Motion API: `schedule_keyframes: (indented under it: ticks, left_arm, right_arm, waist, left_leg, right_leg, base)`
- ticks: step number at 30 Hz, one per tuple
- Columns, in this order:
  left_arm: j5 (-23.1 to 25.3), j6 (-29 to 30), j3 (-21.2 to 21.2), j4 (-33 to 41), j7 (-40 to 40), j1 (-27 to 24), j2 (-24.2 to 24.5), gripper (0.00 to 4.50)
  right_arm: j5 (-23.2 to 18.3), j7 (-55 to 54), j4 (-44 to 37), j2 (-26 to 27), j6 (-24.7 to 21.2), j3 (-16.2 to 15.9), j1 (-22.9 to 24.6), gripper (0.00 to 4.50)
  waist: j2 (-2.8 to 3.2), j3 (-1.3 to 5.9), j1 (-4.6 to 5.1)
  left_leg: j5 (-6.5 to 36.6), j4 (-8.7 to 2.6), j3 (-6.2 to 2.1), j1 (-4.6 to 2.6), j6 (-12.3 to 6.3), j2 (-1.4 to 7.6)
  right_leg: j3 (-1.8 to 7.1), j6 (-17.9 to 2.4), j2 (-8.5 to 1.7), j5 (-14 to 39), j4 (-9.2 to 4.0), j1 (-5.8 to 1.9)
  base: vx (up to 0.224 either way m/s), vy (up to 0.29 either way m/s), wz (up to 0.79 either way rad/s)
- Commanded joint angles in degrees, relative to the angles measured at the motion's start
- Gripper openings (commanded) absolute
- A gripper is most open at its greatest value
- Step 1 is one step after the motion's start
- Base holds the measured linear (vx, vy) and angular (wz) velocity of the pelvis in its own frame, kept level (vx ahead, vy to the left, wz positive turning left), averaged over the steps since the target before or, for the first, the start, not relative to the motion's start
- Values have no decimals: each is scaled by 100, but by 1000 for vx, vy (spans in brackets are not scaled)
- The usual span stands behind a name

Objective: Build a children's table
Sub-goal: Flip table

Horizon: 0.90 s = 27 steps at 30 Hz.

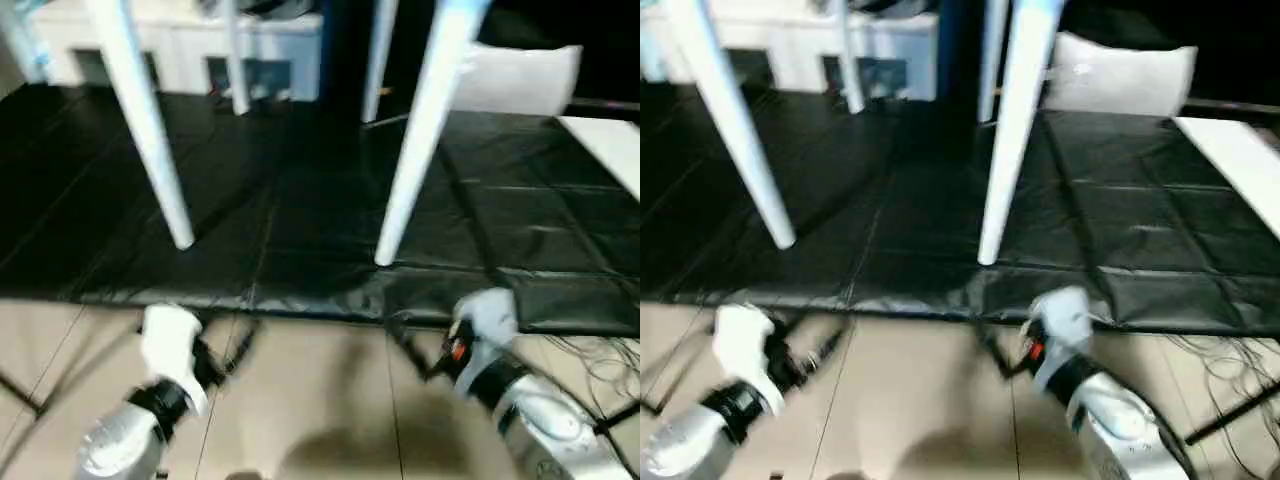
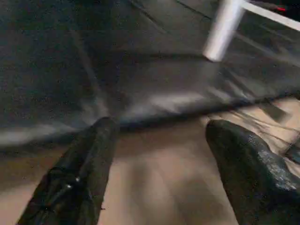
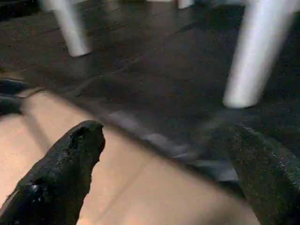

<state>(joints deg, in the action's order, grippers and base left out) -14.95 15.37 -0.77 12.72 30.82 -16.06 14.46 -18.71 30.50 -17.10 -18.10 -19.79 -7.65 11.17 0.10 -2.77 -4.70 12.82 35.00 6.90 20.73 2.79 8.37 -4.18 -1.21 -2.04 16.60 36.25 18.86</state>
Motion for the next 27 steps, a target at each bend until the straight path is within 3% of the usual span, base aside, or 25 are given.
schedule_keyframes:
  ticks: [1, 2, 3, 6, 7, 10, 12, 14, 15, 16, 18, 19, 20, 21, 23, 24, 27]
  left_arm:
    - [4, -50, -204, -665, 571, 136, 224, 358]
    - [29, -52, -242, -882, 667, 210, 258, 358]
    - [45, -64, -281, -1129, 769, 294, 299, 358]
    - [370, -236, -375, -2353, 702, 761, 273, 369]
    - [599, -306, -372, -3027, 429, 1058, 195, 378]
    - [724, -452, -325, -4040, 158, 1493, 10, 386]
    - [601, -503, -128, -4960, -156, 1894, -258, 397]
    - [622, -487, -62, -5500, -472, 2108, -378, 406]
    - [757, -500, -176, -6046, -665, 2294, -417, 406]
    - [855, -524, -251, -6307, -736, 2378, -428, 406]
    - [926, -501, -232, -6729, -935, 2492, -505, 423]
    - [911, -506, -179, -6826, -971, 2520, -536, 423]
    - [900, -514, -131, -6916, -999, 2547, -564, 423]
    - [814, -544, 58, -7171, -1122, 2598, -660, 423]
    - [794, -564, 125, -7293, -1182, 2631, -691, 423]
    - [945, -466, 28, -7475, -1369, 2661, -696, 423]
    - [1200, -436, -216, -7729, -1545, 2682, -658, 423]
  right_arm:
    - [-51, 584, 473, -184, 107, -227, -128, 450]
    - [-20, 714, 650, -224, 105, -313, -173, 450]
    - [18, 866, 861, -262, 120, -406, -229, 450]
    - [270, 896, 2142, 3, 349, -469, -634, 450]
    - [351, 668, 2756, 239, 337, -383, -859, 450]
    - [473, 332, 3693, 542, 433, -293, -1160, 450]
    - [670, -105, 4749, 783, 542, -276, -1444, 450]
    - [677, -362, 5319, 964, 468, -207, -1566, 450]
    - [713, -735, 5997, 1125, 509, -177, -1723, 450]
    - [753, -892, 6355, 1196, 584, -149, -1815, 450]
    - [812, -1315, 7054, 1339, 683, -18, -1956, 450]
    - [843, -1428, 7220, 1366, 699, 20, -1991, 450]
    - [872, -1524, 7368, 1389, 715, 52, -2023, 450]
    - [924, -1837, 7737, 1406, 636, 139, -2088, 450]
    - [949, -1926, 7881, 1409, 639, 158, -2123, 450]
    - [1114, -2046, 8160, 1373, 497, 44, -2174, 450]
    - [1229, -2226, 8479, 1316, 549, 11, -2156, 450]
  waist:
    - [2, 150, 0]
    - [2, 150, 0]
    - [41, 207, 1]
    - [2, 181, 31]
    - [-9, 219, 39]
    - [-56, 235, 8]
    - [-44, 279, 2]
    - [-46, 288, -20]
    - [-36, 281, -13]
    - [-41, 274, 4]
    - [11, 275, 8]
    - [48, 274, 5]
    - [16, 268, 25]
    - [64, 259, 19]
    - [50, 238, 9]
    - [42, 232, 13]
    - [101, 207, 10]
  left_leg:
    - [2099, -645, -283, 15, 90, 512]
    - [2099, -645, -283, 15, 90, 512]
    - [1500, -657, -241, -35, -46, 566]
    - [1871, -680, -157, -39, 34, 537]
    - [1839, -653, -138, -61, 46, 517]
    - [1540, -635, -98, -78, 61, 558]
    - [1119, -593, -53, -88, -2, 537]
    - [993, -584, -45, -85, -35, 560]
    - [996, -583, -39, -80, -114, 567]
    - [1036, -590, -35, -85, -114, 564]
    - [1161, -608, -44, -83, -41, 601]
    - [1192, -605, -46, -86, -15, 617]
    - [1261, -612, -38, -96, 5, 611]
    - [1370, -610, -31, -100, 29, 611]
    - [1508, -614, -21, -106, 19, 615]
    - [1555, -616, -19, -104, 17, 617]
    - [1784, -634, -37, -115, 72, 635]
  right_leg:
    - [421, -237, -761, 2322, -739, -64]
    - [421, -237, -761, 2322, -739, -64]
    - [407, -533, -709, 856, -623, -55]
    - [407, -904, -729, 519, -587, -2]
    - [414, -956, -749, 503, -579, -3]
    - [440, -1130, -822, 336, -575, -37]
    - [434, -1315, -827, -205, -512, -42]
    - [434, -1365, -837, -396, -498, -59]
    - [432, -1406, -854, -444, -495, -65]
    - [435, -1410, -852, -364, -507, -52]
    - [446, -1394, -873, -223, -523, -71]
    - [450, -1410, -881, -240, -513, -62]
    - [447, -1454, -864, -204, -519, -51]
    - [452, -1480, -868, -111, -534, -48]
    - [464, -1477, -890, 167, -565, -40]
    - [465, -1458, -890, 280, -574, -40]
    - [484, -1330, -902, 792, -629, -15]
  base:
    - [0, 0, 0]
    - [0, 0, 0]
    - [0, 0, 0]
    - [0, 0, 0]
    - [0, 0, 0]
    - [0, 0, 0]
    - [0, 0, 0]
    - [0, 0, 0]
    - [0, 0, 0]
    - [0, 0, 0]
    - [0, 0, 0]
    - [0, 0, 0]
    - [0, 0, 0]
    - [0, 0, 0]
    - [0, 0, 0]
    - [0, 0, 0]
    - [0, 0, 0]
